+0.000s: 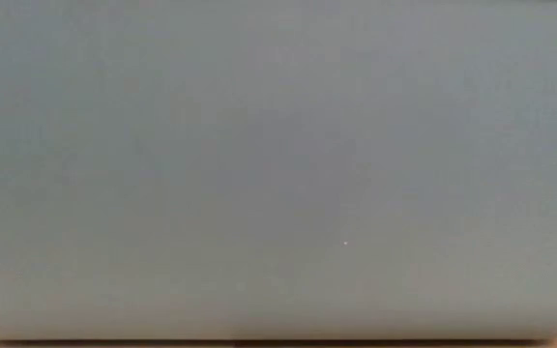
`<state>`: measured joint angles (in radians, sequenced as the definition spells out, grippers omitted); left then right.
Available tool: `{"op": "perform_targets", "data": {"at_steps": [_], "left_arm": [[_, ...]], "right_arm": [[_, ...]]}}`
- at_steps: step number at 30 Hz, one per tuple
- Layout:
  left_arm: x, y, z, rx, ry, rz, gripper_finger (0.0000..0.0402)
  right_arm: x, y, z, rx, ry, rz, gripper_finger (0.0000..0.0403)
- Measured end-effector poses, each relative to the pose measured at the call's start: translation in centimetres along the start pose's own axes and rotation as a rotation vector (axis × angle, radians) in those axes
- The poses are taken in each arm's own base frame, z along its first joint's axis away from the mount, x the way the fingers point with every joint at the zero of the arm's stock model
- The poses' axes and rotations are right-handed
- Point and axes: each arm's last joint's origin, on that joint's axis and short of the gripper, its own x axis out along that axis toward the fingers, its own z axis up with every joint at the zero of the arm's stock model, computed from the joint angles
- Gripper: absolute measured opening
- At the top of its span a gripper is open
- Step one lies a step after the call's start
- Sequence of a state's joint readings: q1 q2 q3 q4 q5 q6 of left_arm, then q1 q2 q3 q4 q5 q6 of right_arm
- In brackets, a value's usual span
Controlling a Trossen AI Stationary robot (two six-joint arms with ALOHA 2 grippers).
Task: Sort batteries
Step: Put the black battery into the blue bin
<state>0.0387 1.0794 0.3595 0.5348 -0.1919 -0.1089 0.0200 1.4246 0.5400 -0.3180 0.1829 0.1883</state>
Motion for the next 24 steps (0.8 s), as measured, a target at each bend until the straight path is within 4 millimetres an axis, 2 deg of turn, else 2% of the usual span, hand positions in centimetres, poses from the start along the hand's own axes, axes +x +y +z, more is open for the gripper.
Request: {"op": "perform_targets", "data": {"at_steps": [11,24], "left_arm": [[0.0,0.0,-0.1,-0.009,0.005,0.0,0.0098],[0.0,0.0,0.0,-0.014,0.005,0.0,0.0098]], "right_arm": [[-0.2,0.5,0.0,0.03,-0.02,0.007,0.0052],[-2.3,2.3,0.4,0.036,-0.152,0.096,0.0051]]}}
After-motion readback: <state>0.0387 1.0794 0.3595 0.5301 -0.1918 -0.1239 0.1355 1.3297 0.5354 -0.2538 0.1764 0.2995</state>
